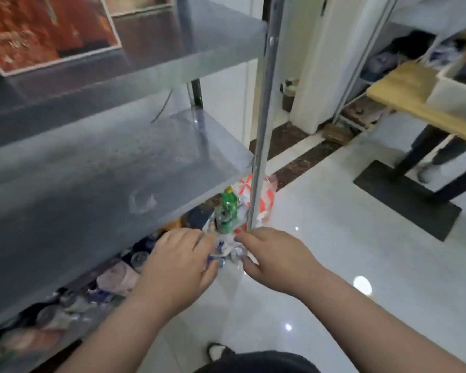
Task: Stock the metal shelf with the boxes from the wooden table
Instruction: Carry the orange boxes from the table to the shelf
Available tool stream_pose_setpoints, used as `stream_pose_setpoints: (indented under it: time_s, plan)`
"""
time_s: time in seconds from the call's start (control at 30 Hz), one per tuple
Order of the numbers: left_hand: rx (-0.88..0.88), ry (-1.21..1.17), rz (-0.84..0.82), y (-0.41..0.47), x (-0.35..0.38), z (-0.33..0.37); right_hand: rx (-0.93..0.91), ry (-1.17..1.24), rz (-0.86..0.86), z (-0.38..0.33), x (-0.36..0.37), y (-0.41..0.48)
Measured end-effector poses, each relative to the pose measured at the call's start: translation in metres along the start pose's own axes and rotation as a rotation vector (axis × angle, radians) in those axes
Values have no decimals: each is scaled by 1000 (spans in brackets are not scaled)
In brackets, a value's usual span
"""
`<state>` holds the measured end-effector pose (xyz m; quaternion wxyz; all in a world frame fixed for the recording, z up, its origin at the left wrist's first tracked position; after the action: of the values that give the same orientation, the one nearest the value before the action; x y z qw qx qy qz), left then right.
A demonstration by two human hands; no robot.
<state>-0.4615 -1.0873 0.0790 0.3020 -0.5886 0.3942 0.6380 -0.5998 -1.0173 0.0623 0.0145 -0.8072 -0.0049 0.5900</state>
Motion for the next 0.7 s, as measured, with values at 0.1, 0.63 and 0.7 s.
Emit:
stream_pose_setpoints:
  time_s: [0.1, 0.63, 0.7]
  plan:
    - [17, -35, -163, -32, 39, 35, 68, 29, -134, 9, 44, -48]
    - [882, -115, -446, -77, 86, 308, 936, 205, -91, 16, 113, -383]
    - [1049, -133, -459, -92, 86, 335, 1084, 167, -89, -1, 116, -415]
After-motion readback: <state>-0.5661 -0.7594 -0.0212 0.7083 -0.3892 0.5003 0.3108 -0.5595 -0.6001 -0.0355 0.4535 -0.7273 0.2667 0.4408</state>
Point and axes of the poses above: each hand's wrist, its own y-axis towards the middle knuckle, its own x-axis out of the palm, z = x × y, the point moved 7 cm from there along y, towards the middle knuckle, and after that the axes turned 4 degrees about y, right-handed, at the moved point
